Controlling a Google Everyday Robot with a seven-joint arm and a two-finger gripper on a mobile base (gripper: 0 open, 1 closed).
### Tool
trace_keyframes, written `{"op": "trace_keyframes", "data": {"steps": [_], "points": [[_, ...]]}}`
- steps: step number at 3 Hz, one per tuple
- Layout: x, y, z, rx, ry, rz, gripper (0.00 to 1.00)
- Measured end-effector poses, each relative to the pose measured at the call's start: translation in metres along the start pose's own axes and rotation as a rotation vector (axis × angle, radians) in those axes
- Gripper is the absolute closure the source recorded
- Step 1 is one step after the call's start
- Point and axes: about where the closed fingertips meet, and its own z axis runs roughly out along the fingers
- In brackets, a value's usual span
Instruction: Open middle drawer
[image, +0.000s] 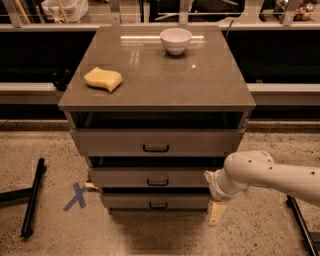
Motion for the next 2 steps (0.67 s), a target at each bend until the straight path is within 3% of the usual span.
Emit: {"op": "trace_keyframes", "data": {"steps": [1,2], "points": [[-0.002,-0.034,0.026,0.040,-0.018,-0.039,0.00],[-0.003,-0.050,0.038,0.058,-0.034,-0.050,0.00]]}}
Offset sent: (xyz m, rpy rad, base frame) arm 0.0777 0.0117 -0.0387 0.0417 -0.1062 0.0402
